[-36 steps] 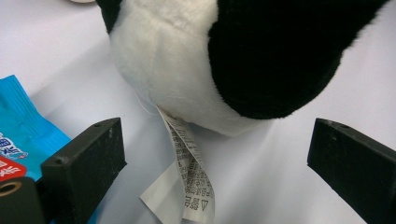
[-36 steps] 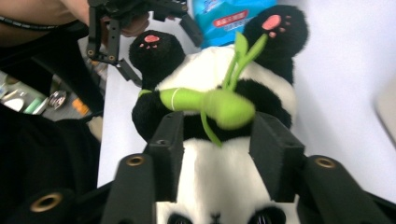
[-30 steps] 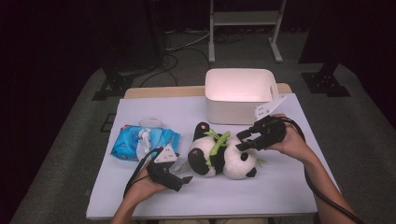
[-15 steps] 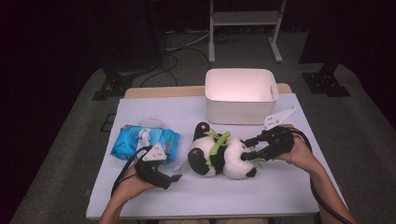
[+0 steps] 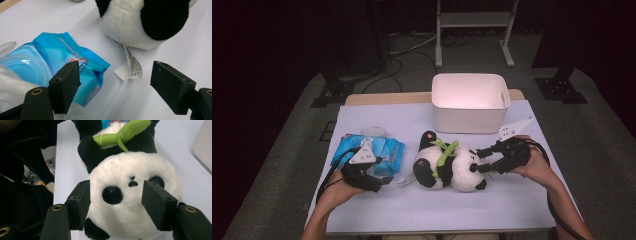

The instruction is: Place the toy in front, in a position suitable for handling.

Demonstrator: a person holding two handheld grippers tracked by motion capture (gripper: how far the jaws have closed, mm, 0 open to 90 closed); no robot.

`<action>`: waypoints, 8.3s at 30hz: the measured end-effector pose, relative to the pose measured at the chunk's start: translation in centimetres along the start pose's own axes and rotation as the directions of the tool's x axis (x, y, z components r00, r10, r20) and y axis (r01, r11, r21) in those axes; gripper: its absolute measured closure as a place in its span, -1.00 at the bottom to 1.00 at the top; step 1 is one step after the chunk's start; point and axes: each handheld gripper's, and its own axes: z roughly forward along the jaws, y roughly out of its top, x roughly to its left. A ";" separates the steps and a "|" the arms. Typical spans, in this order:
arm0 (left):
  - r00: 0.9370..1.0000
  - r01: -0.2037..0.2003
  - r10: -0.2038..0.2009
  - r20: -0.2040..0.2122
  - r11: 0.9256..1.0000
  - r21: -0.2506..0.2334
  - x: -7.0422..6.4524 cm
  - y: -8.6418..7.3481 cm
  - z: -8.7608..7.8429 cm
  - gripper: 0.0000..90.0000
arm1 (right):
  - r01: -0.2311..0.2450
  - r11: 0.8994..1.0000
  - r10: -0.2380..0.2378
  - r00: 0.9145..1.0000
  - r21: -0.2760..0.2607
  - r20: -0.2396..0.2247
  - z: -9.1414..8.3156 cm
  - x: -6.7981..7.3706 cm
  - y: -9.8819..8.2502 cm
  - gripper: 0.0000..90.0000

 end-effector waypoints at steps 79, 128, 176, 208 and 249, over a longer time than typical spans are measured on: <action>0.998 -0.025 0.019 0.067 0.996 0.084 5.8 1.0 -1.3 0.95 | 0.023 1.000 -0.023 1.000 0.017 -0.016 0.0 0.2 -0.1 -0.15; 0.877 -0.306 0.300 0.375 0.951 -0.045 -3.0 16.8 6.1 0.94 | 0.004 0.999 -0.003 1.000 -0.034 0.012 -2.8 -0.2 -0.9 -0.15; 0.881 -0.263 0.245 0.406 0.965 -0.010 -1.8 14.6 5.7 0.52 | 0.188 0.982 -0.187 0.981 0.031 -0.048 3.3 1.9 6.0 -0.10; 0.896 -0.222 0.190 0.401 0.974 0.034 -0.1 12.1 5.9 0.50 | 0.105 0.985 -0.106 0.994 0.137 -0.002 2.7 1.2 5.2 0.83; 0.896 -0.215 0.180 0.405 0.976 0.042 -0.6 11.3 6.8 0.41 | 0.165 0.972 -0.179 0.981 0.165 0.072 4.9 1.2 5.7 0.40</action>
